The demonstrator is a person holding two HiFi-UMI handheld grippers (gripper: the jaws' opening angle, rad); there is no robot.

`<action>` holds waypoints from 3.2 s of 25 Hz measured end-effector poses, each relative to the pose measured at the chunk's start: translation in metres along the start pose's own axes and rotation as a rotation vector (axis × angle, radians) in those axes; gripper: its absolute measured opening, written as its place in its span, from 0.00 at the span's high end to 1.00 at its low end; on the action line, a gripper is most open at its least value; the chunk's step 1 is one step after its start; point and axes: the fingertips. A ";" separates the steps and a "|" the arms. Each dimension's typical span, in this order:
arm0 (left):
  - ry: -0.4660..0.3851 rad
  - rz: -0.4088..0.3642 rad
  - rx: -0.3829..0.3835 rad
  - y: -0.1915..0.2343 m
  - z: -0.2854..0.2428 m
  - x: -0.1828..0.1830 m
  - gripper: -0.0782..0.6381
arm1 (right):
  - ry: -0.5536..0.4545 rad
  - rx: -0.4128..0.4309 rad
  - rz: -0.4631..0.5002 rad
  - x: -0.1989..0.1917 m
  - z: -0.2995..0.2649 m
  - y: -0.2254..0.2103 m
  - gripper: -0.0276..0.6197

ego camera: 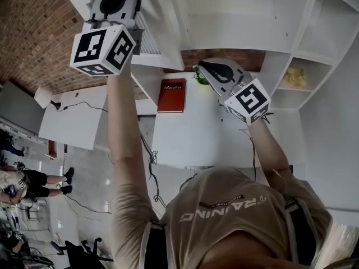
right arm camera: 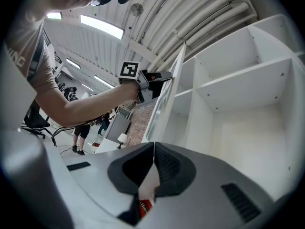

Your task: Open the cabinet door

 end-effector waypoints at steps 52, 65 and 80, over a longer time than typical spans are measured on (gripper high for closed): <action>-0.289 0.437 -0.205 0.128 0.214 0.098 0.79 | 0.117 -0.214 -0.042 -0.008 -0.078 0.191 0.94; -0.265 0.343 -0.107 0.176 0.256 0.084 0.82 | 0.150 -0.193 -0.027 -0.015 -0.106 0.217 0.94; -0.230 0.352 -0.106 0.172 0.295 0.055 0.88 | 0.212 -0.101 0.034 -0.030 -0.143 0.247 0.94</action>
Point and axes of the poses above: the fingertips, and each gripper's own axes: z backward along the fingers, y to its left, x out of its top, and after that the axes turned 7 degrees about -y, right-handed
